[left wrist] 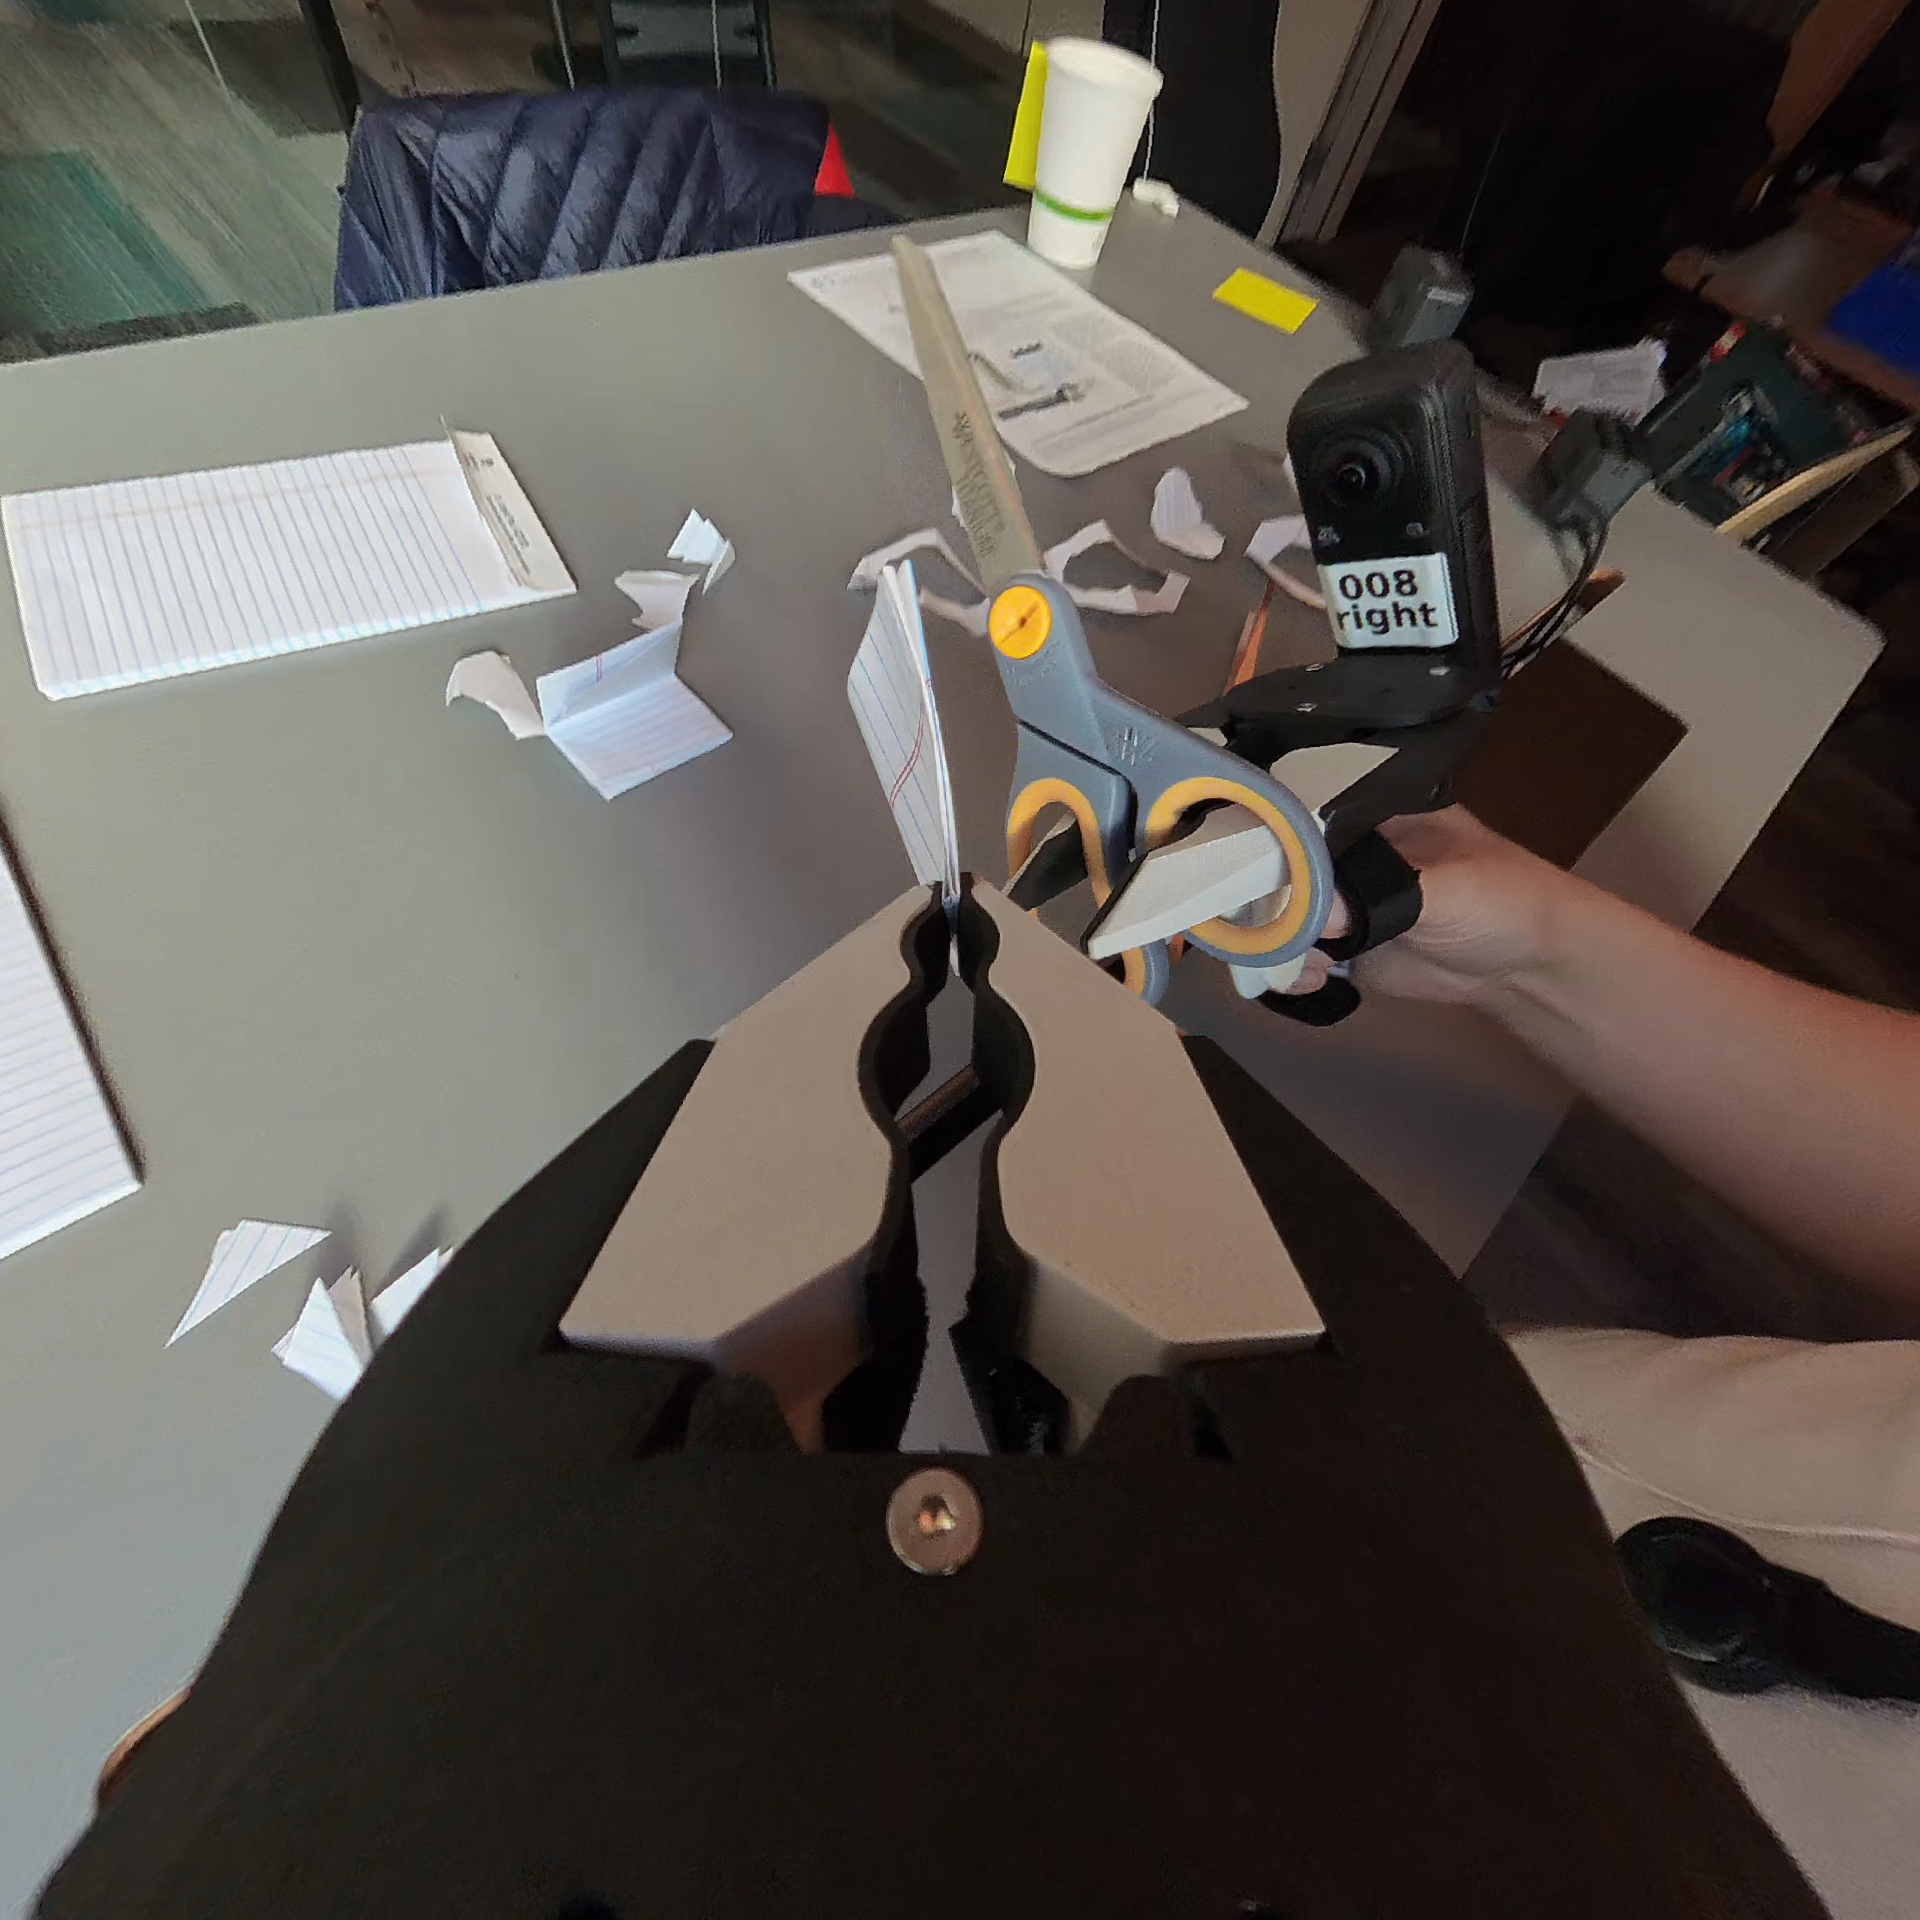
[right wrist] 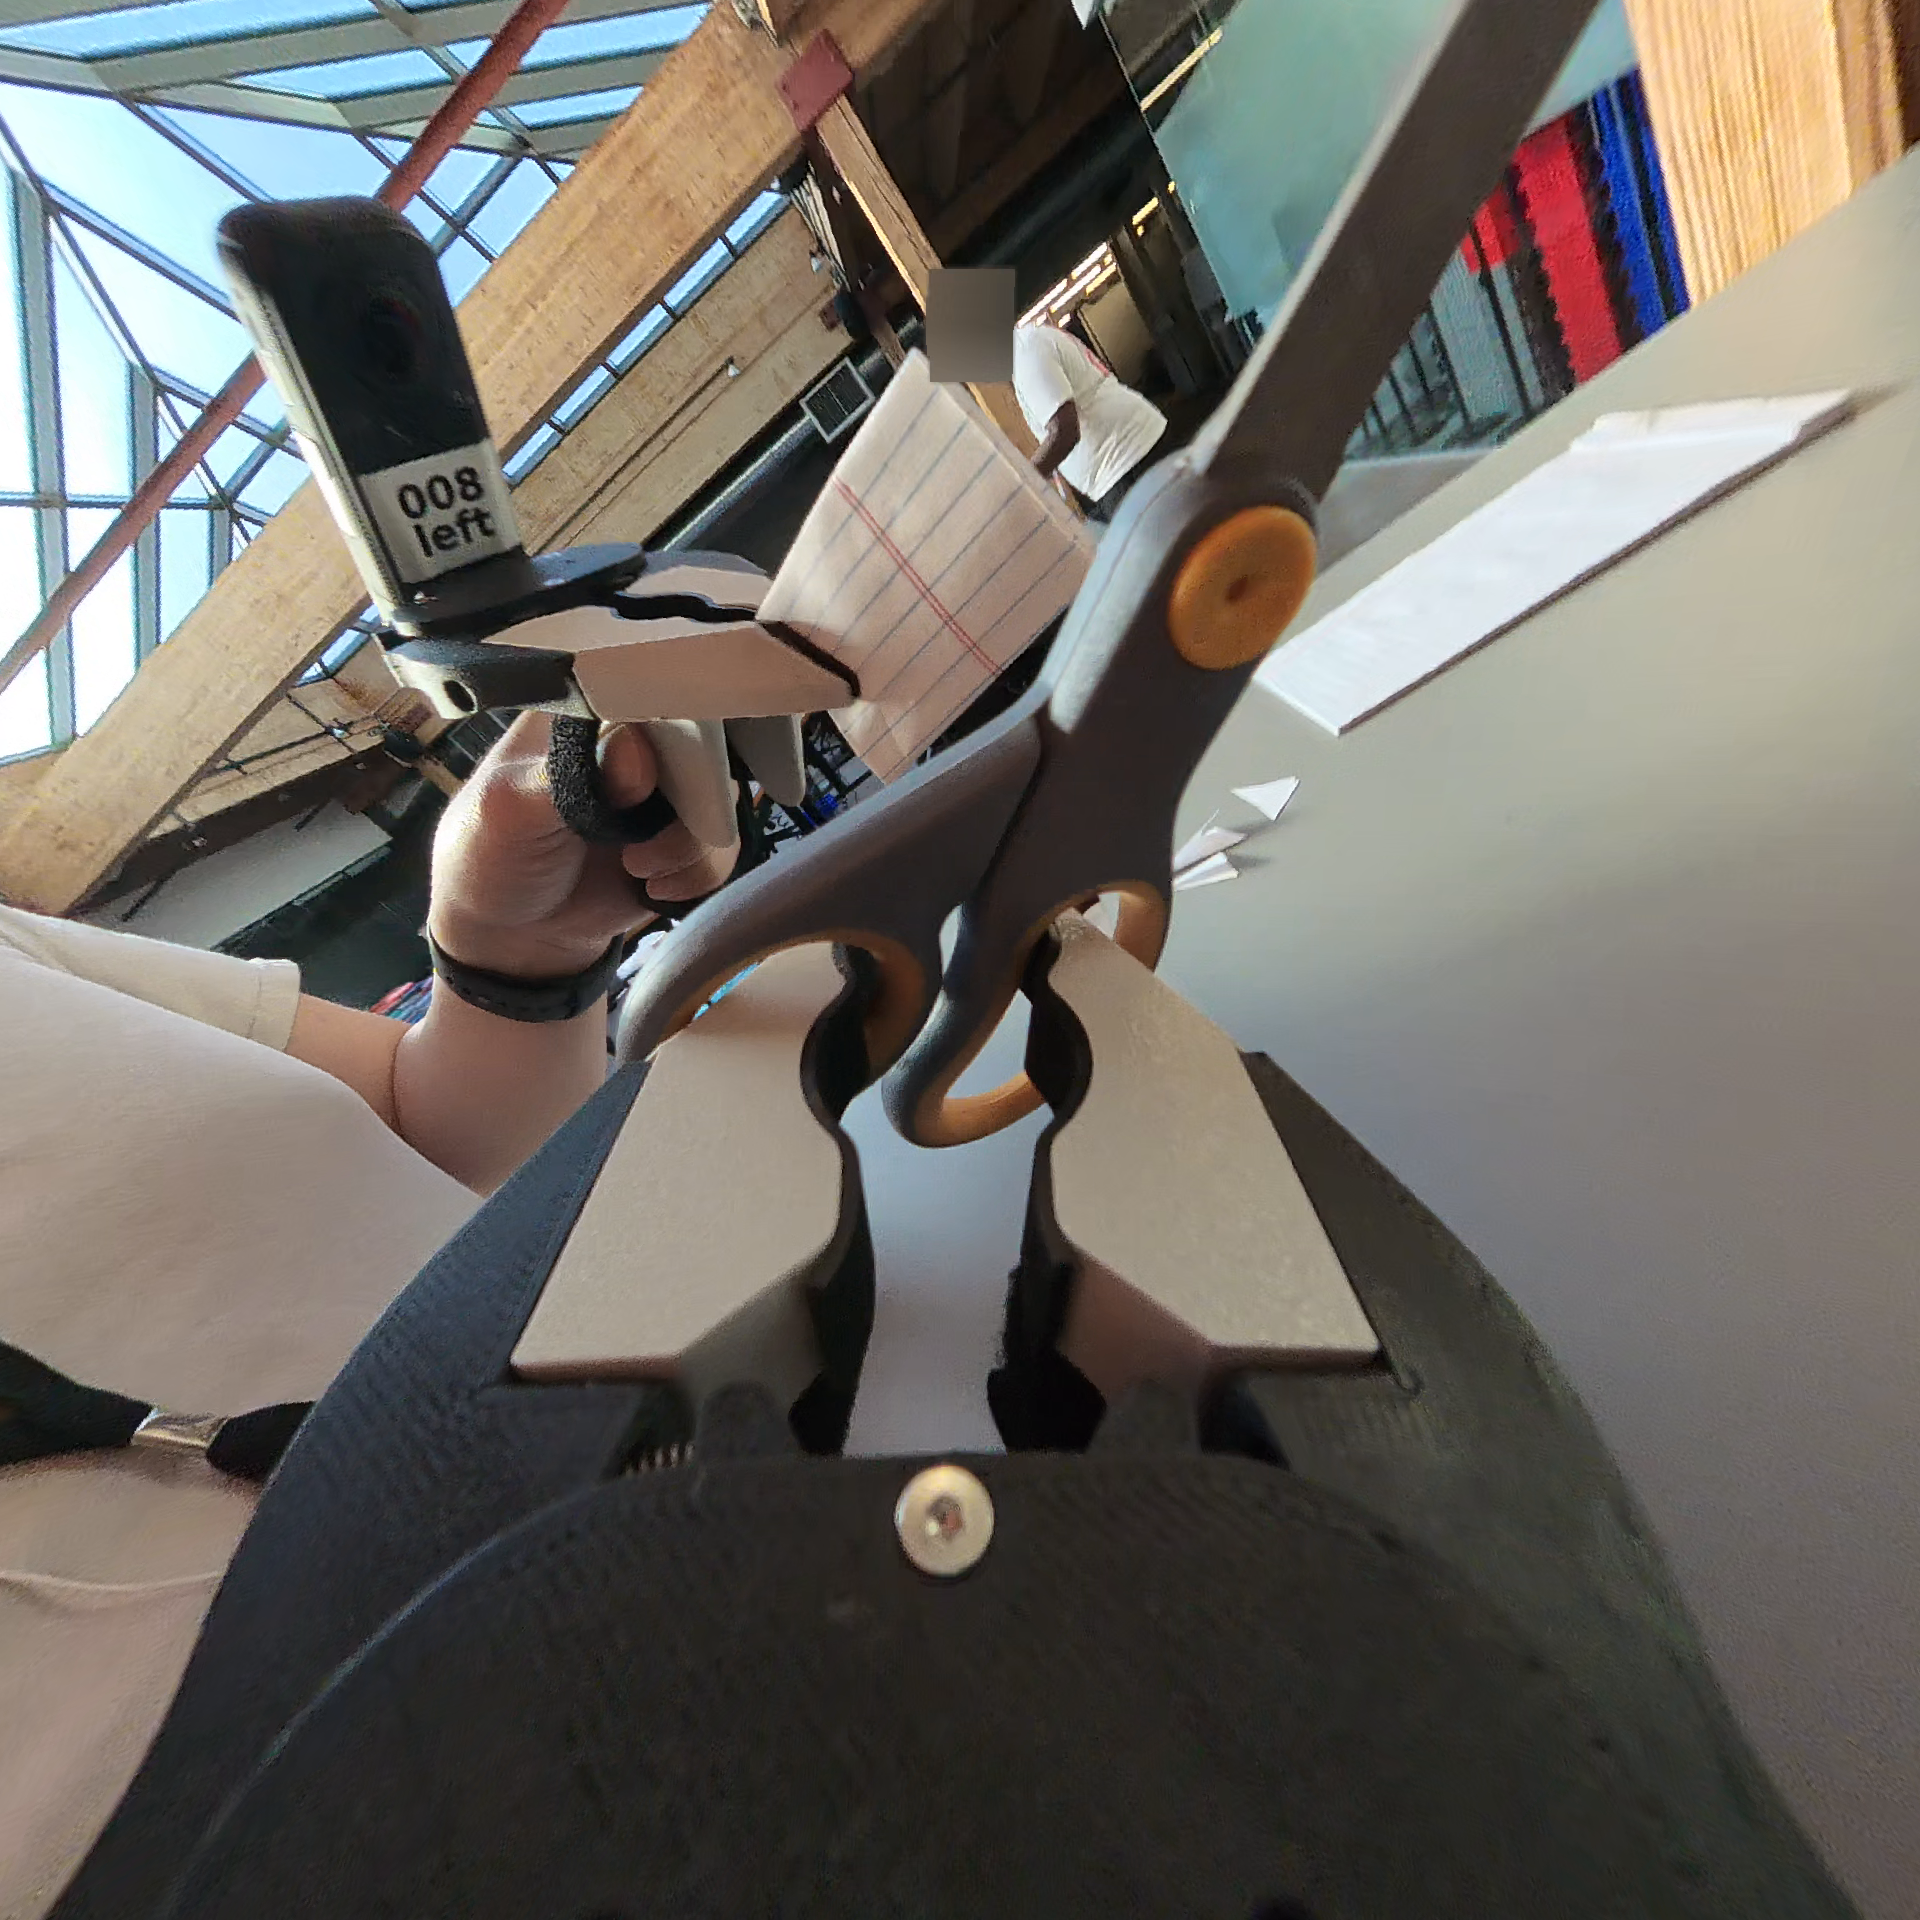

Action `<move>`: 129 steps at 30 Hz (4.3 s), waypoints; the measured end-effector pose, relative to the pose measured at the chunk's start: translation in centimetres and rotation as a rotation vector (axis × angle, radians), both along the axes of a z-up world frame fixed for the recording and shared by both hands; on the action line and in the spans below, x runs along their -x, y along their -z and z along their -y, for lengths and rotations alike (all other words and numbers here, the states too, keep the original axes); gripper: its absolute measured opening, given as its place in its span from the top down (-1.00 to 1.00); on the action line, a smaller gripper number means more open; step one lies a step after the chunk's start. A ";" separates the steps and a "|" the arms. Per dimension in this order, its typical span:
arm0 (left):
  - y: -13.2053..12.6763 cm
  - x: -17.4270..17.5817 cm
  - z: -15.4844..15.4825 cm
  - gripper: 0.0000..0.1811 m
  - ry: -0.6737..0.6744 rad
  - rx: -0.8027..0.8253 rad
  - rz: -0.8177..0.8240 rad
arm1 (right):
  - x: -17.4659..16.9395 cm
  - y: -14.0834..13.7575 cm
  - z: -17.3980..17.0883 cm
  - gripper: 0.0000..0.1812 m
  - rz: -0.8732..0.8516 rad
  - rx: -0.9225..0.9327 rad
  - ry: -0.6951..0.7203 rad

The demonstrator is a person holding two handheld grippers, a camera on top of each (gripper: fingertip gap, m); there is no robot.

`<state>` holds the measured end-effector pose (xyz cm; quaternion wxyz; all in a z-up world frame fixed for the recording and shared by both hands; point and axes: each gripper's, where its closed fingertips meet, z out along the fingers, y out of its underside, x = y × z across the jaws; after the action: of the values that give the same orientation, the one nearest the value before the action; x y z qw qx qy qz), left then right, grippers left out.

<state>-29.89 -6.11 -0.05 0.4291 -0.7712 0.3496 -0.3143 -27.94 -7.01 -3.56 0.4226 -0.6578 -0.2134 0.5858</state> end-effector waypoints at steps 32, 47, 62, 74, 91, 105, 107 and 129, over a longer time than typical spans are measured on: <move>-10.5 -6.5 -8.0 1.00 0.067 -0.150 0.370 | -4.3 -17.2 -7.6 0.58 -0.362 -0.545 -0.072; -16.4 -3.9 -14.7 1.00 0.158 -0.157 0.616 | -2.5 -15.3 -12.9 0.57 -0.004 -0.517 0.096; -14.7 0.9 -17.3 1.00 0.160 -0.070 0.689 | 0.4 -14.1 -12.9 0.58 -0.089 -0.383 -0.068; -15.1 -1.0 -14.4 1.00 0.245 -0.045 0.663 | -0.5 -16.3 -12.1 0.57 -0.157 -0.412 -0.024; -15.6 -4.5 -10.8 1.00 0.305 -0.080 0.711 | -2.6 -20.5 -11.1 0.60 0.216 -0.956 0.510; -13.2 -6.2 -12.3 1.00 0.277 -0.006 0.680 | -2.5 -18.8 -12.5 0.59 0.305 -0.903 0.481; -12.8 -6.4 -12.8 1.00 0.266 0.024 0.699 | -2.5 -18.4 -13.0 0.59 0.308 -0.878 0.479; -12.4 -5.4 -14.4 1.00 0.268 0.094 0.715 | -2.0 -14.9 -15.4 0.32 0.355 -0.605 0.396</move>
<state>-24.49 8.29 12.36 0.4432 -0.5791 0.2609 -0.6325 -25.93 8.35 11.29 0.6583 -0.6232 -0.3151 0.2811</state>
